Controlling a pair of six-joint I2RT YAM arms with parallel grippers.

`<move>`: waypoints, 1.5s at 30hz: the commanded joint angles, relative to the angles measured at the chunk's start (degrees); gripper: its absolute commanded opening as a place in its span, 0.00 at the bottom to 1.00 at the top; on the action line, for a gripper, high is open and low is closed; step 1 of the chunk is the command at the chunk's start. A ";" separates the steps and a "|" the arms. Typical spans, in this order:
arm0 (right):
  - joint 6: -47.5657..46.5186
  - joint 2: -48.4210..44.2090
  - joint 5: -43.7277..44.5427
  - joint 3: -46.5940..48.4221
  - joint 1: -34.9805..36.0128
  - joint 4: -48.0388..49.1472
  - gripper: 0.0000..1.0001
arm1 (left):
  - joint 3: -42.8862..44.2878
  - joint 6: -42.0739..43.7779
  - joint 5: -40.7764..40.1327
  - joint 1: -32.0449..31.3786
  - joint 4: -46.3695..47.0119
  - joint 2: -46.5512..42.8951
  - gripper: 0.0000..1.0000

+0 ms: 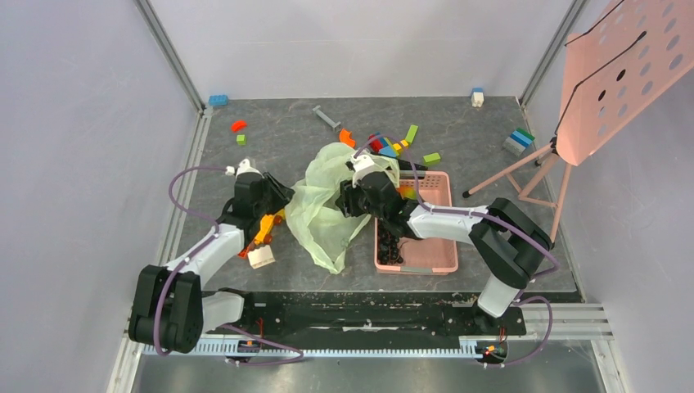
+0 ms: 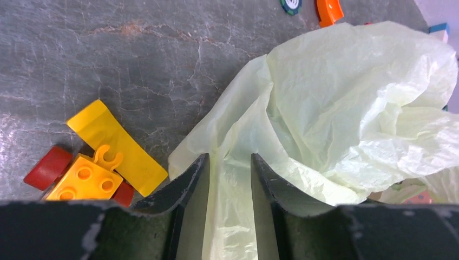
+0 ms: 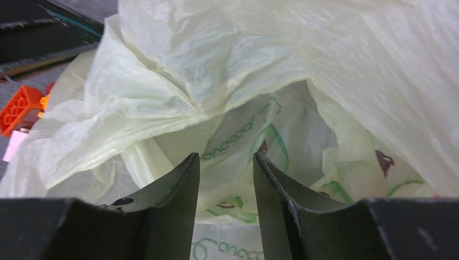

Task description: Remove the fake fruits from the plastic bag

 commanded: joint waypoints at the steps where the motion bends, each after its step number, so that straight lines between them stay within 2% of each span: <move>1: -3.05 -0.45 3.59 1.92 -0.16 -1.77 0.44 | 3.45 -2.37 -3.90 0.41 1.13 -1.19 0.42; 9: -5.06 5.56 4.39 7.04 -0.22 0.31 0.47 | 9.52 -3.01 -6.05 0.41 2.12 3.11 0.48; 11: -4.79 6.68 4.46 8.13 -0.31 1.67 0.49 | 10.85 -2.67 -7.26 0.41 3.23 5.48 0.49; 13: -4.09 7.65 4.38 8.98 -0.49 3.13 0.57 | 12.50 -2.24 -8.23 0.50 3.82 9.46 0.48; 17: -2.47 10.63 0.58 11.60 -1.52 4.71 0.70 | 14.43 -1.26 -5.81 0.96 9.39 18.06 0.41; 23: -3.00 13.74 -6.97 13.36 -2.10 8.42 0.85 | 17.75 -0.99 -1.52 1.21 10.90 27.60 0.17; 30: -4.47 17.34 -13.59 15.98 -2.32 10.04 0.90 | 20.25 -0.55 2.40 1.31 10.03 31.91 0.03; 38: -4.74 22.82 -16.64 20.58 -2.50 8.84 0.95 | 21.37 -0.64 4.87 1.29 10.40 34.19 0.02; 45: -3.98 25.85 -18.07 21.98 -2.66 7.85 0.89 | 21.46 -0.77 5.58 1.27 10.86 34.93 0.02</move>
